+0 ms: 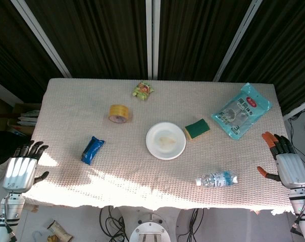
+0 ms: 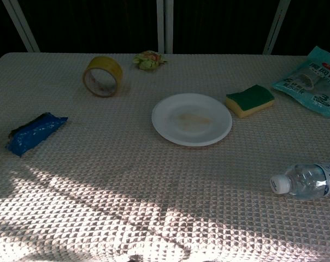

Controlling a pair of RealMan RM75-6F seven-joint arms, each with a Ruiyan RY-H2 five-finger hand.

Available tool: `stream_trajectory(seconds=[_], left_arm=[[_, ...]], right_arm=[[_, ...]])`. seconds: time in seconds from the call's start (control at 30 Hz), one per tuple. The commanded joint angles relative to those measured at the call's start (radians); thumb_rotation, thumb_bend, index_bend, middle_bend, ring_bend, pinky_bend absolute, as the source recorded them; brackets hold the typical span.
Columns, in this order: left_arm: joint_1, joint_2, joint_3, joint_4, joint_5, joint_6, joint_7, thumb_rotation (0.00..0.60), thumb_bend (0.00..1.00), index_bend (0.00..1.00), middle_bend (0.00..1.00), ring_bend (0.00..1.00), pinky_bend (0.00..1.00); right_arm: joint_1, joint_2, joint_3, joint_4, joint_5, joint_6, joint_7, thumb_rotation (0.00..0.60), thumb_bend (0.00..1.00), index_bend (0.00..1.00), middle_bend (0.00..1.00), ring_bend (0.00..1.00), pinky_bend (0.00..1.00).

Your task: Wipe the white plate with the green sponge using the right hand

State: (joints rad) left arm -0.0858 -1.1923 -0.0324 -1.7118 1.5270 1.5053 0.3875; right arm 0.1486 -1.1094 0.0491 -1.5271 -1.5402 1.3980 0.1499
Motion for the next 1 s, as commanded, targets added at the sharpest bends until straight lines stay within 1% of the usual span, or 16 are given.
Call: stream_trajectory(seconds=[0.03,0.23,0.33,0.43,0.53,0.6,0.73,0.87,1.0], left_arm=[[-0.004,0.0,-0.001,-0.002,-0.004,-0.006,-0.004,0.6,0.09,0.25,0.2,0.15,0.2],[-0.008,0.006,0.0,-0.008,0.0,-0.01,-0.007,0.6,0.09,0.25,0.2,0.15,0.2],[-0.01,0.007,0.0,-0.013,0.002,-0.011,-0.007,0.6,0.09,0.25,0.2,0.15,0.2],[-0.011,0.006,-0.001,-0.019,0.002,-0.009,-0.003,0.6,0.09,0.25,0.2,0.15,0.2],[-0.009,0.004,0.0,-0.026,-0.002,-0.007,0.003,0.6,0.09,0.25,0.2,0.15,0.2],[-0.006,0.005,0.002,-0.03,-0.006,-0.007,0.005,0.6,0.09,0.25,0.2,0.15,0.2],[0.003,0.007,0.006,-0.034,-0.022,-0.006,0.005,0.6,0.09,0.25,0.2,0.15,0.2],[0.007,0.008,0.006,-0.033,-0.039,-0.009,0.004,0.6,0.09,0.25,0.2,0.15,0.2],[0.005,0.007,0.006,-0.03,-0.047,-0.017,0.003,0.6,0.09,0.25,0.2,0.15,0.2]], right_arm=[[0.008,-0.003,0.0,0.003,0.001,-0.012,-0.002,0.6,0.1,0.0,0.06,0.0,0.03],[0.063,0.003,0.012,0.005,-0.004,-0.079,-0.003,0.6,0.1,0.0,0.06,0.0,0.03],[0.141,0.013,0.033,0.005,-0.018,-0.168,-0.001,0.6,0.1,0.0,0.06,0.0,0.03],[0.241,0.002,0.06,0.019,-0.021,-0.285,-0.01,0.6,0.11,0.0,0.07,0.0,0.04],[0.354,-0.044,0.091,0.07,-0.005,-0.419,-0.023,0.6,0.13,0.0,0.07,0.0,0.04],[0.412,-0.082,0.104,0.114,0.01,-0.489,-0.034,0.6,0.15,0.03,0.08,0.0,0.04],[0.512,-0.178,0.114,0.231,0.038,-0.604,-0.067,0.6,0.18,0.11,0.1,0.0,0.04],[0.57,-0.258,0.106,0.33,0.06,-0.68,-0.064,0.6,0.19,0.14,0.11,0.0,0.04],[0.609,-0.327,0.092,0.42,0.062,-0.716,-0.051,0.6,0.21,0.16,0.12,0.0,0.04]])
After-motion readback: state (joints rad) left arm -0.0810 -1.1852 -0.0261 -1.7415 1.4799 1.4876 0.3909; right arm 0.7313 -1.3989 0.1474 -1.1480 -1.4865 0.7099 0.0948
